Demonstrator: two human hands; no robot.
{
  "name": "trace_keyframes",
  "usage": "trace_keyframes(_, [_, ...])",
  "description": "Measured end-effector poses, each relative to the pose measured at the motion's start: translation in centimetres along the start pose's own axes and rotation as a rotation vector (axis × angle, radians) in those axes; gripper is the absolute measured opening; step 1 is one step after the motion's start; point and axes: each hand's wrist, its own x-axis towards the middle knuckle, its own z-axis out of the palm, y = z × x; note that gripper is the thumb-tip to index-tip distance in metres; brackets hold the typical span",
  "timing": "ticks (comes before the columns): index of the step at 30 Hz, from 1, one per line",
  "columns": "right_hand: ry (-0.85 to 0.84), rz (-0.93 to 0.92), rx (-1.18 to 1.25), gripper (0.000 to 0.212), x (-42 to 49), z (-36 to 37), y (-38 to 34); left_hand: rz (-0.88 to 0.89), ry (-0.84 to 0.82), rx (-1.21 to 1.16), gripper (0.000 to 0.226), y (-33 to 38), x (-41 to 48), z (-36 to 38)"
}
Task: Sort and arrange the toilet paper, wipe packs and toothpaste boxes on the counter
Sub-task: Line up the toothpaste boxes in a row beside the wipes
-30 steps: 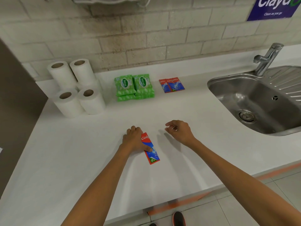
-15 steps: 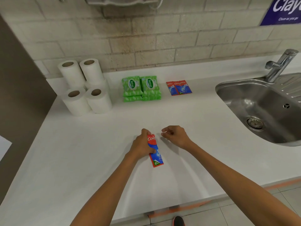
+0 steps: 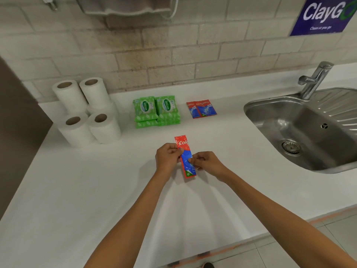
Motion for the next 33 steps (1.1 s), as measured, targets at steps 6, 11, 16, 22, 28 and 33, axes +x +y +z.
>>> trace_keyframes(6, [0.033,0.026,0.105,0.027,1.0,-3.5,-0.4,0.003,-0.016,-0.037,0.003,1.7,1.3,3.5])
trace_keyframes(11, [0.118,0.049,0.076,0.034,3.0,-6.6,-0.7,0.038,-0.087,0.113,0.014,2.6,2.1,5.4])
trace_keyframes(16, [0.272,0.087,-0.006,0.03,7.2,-11.0,-0.6,0.094,-0.105,0.22,0.023,2.9,3.5,6.4])
trace_keyframes(22, [0.42,0.117,-0.124,0.027,13.3,-16.0,-0.7,0.054,-0.091,0.296,0.022,2.8,6.3,6.7])
trace_keyframes(28, [0.445,0.1,-0.192,0.029,19.5,-18.7,-1.4,0.004,-0.068,0.299,0.021,2.5,8.4,7.1])
trace_keyframes(33, [0.427,0.115,-0.274,0.026,23.0,-19.6,-1.5,-0.014,-0.06,0.292,0.022,2.1,8.7,7.4])
